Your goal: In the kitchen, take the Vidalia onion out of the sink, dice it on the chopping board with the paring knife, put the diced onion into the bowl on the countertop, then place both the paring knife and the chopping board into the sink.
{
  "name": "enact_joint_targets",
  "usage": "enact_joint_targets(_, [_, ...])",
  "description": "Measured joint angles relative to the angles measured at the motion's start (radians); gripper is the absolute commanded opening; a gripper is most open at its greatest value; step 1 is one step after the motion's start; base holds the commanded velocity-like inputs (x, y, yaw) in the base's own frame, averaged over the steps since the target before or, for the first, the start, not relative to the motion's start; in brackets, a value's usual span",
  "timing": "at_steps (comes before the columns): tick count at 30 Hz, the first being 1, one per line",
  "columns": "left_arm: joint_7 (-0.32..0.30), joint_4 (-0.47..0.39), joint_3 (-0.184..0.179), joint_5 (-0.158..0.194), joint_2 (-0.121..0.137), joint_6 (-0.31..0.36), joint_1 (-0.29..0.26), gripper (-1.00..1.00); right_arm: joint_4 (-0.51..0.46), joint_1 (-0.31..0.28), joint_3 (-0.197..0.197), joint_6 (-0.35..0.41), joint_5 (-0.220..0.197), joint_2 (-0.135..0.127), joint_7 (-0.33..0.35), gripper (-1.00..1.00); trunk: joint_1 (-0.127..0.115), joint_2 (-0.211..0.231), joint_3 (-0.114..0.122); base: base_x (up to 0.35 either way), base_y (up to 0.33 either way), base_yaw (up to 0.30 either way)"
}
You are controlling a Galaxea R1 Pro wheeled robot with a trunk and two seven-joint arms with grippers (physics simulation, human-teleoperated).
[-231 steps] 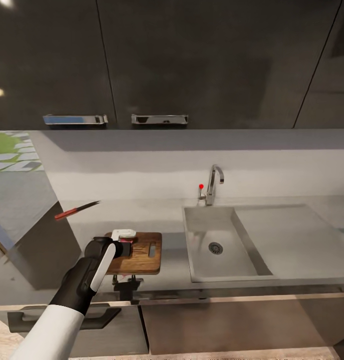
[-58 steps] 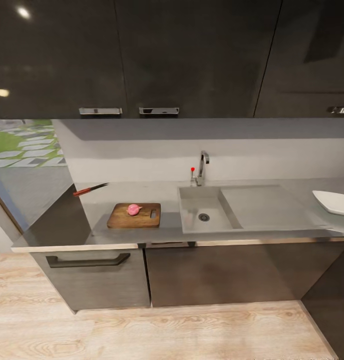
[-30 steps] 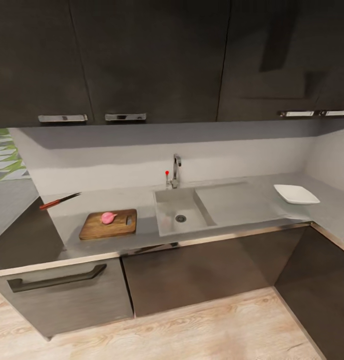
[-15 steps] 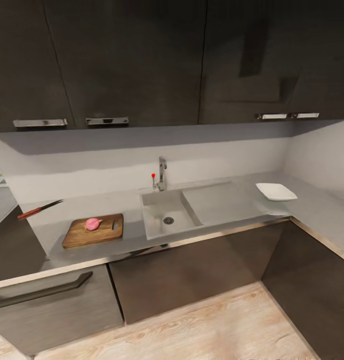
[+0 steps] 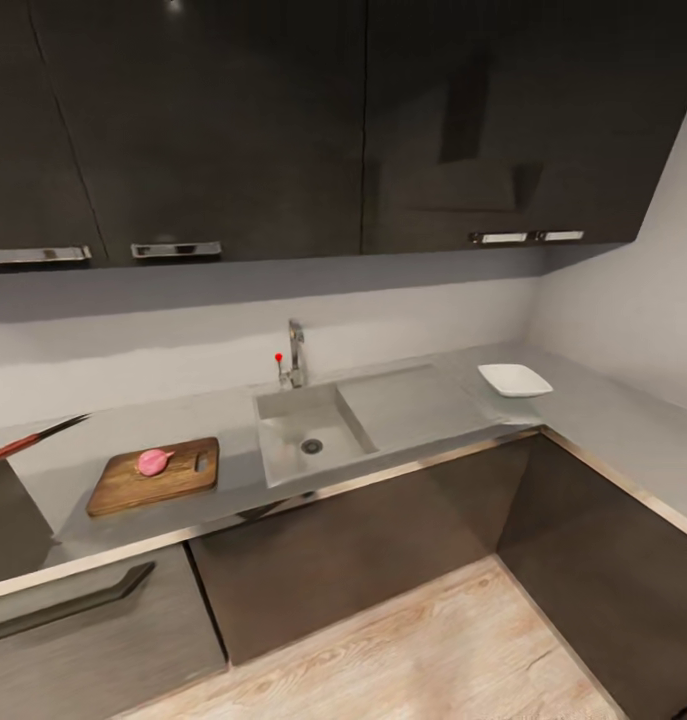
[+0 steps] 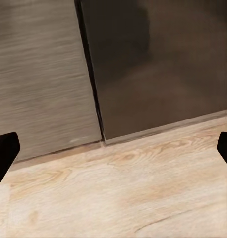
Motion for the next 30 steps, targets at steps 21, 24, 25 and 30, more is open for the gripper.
enact_joint_targets(21, [0.000,0.014,0.000,0.000,-0.001,0.001,0.000,1.00,0.001,0.000,0.000,0.001,-0.001,0.001,-0.002,1.00,0.000,0.000,0.002,0.000,0.000,-0.259])
enact_joint_targets(24, [0.000,0.014,0.000,0.000,-0.001,0.001,0.000,1.00,0.001,0.000,0.000,0.001,-0.001,0.001,-0.001,1.00,0.000,0.000,0.002,0.000,0.000,-0.252])
enact_joint_targets(25, [0.000,0.015,0.000,0.000,-0.001,0.001,0.000,1.00,0.001,0.000,0.000,0.002,-0.001,0.001,-0.001,1.00,0.000,0.000,0.002,0.000,0.000,-0.252])
enact_joint_targets(30, [0.000,0.015,0.000,0.000,-0.001,0.001,0.000,1.00,0.001,0.000,0.000,0.002,-0.001,0.001,-0.001,1.00,0.000,0.000,0.002,0.000,0.000,-0.252])
